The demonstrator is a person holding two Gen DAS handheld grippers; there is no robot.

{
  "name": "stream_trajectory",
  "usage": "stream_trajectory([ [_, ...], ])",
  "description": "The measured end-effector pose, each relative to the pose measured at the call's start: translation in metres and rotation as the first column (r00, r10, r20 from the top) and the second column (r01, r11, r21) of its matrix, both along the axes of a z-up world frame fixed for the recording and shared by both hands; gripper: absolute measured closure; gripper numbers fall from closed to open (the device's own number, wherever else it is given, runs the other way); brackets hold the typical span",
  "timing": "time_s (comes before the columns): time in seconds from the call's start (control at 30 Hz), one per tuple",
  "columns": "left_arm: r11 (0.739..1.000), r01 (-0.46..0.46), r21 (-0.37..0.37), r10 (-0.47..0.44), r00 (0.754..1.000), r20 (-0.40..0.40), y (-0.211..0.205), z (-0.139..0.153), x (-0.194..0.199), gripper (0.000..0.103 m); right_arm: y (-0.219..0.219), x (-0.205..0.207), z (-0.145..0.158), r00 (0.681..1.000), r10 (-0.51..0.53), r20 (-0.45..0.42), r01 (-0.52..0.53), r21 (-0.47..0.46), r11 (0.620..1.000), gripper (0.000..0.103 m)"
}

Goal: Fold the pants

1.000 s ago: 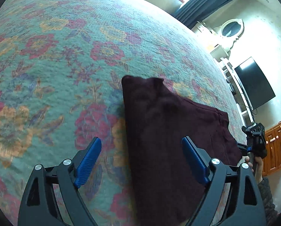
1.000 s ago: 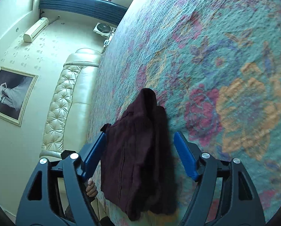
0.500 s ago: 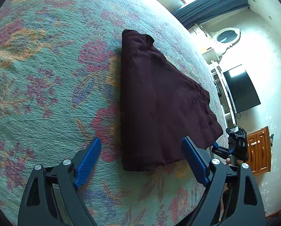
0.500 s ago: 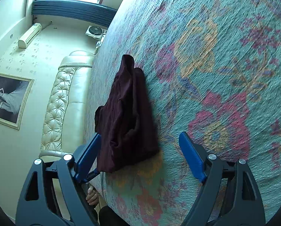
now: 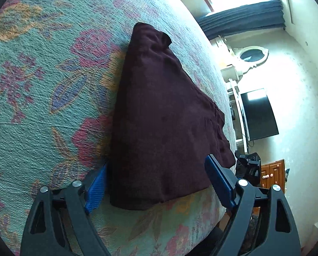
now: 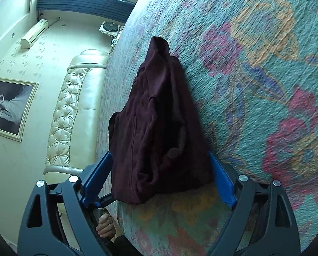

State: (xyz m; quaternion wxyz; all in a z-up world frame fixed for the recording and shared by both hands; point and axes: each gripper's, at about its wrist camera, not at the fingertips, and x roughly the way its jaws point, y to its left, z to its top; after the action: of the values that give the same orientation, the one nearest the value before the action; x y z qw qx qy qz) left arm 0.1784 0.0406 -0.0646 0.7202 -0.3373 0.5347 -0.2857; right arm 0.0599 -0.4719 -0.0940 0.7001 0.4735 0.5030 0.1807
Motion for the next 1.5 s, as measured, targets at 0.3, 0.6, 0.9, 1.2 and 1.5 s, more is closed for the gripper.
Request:
stream_trajectory([
  [0.3, 0.984, -0.033, 0.177, 0.034, 0.999, -0.008, -0.005, 0.003, -0.005, 0.083, 0.008, -0.006, -0.009, 0.999, 0.03, -0.029, -0.03, -0.01, 0.999, 0.065],
  [0.6, 0.954, -0.027, 0.298, 0.01, 0.998, 0.058, -0.022, 0.024, -0.013, 0.085, 0.001, -0.009, -0.002, 1.0, 0.025, -0.017, -0.025, 0.016, 1.0, 0.067],
  [0.9, 0.943, -0.026, 0.332, -0.001, 0.997, 0.081, -0.027, 0.028, -0.019, 0.086, -0.002, -0.018, 0.001, 1.0, 0.023, -0.016, -0.022, 0.023, 0.999, 0.067],
  [1.2, 0.942, -0.012, 0.336, -0.011, 0.998, 0.066, -0.029, 0.032, -0.01, 0.086, -0.005, -0.03, 0.001, 0.999, 0.031, -0.022, -0.031, 0.027, 0.999, 0.067],
  [1.5, 0.944, 0.003, 0.331, -0.021, 0.999, 0.051, -0.027, 0.031, -0.011, 0.085, -0.002, -0.052, 0.001, 0.999, 0.035, -0.033, -0.034, 0.031, 0.999, 0.067],
])
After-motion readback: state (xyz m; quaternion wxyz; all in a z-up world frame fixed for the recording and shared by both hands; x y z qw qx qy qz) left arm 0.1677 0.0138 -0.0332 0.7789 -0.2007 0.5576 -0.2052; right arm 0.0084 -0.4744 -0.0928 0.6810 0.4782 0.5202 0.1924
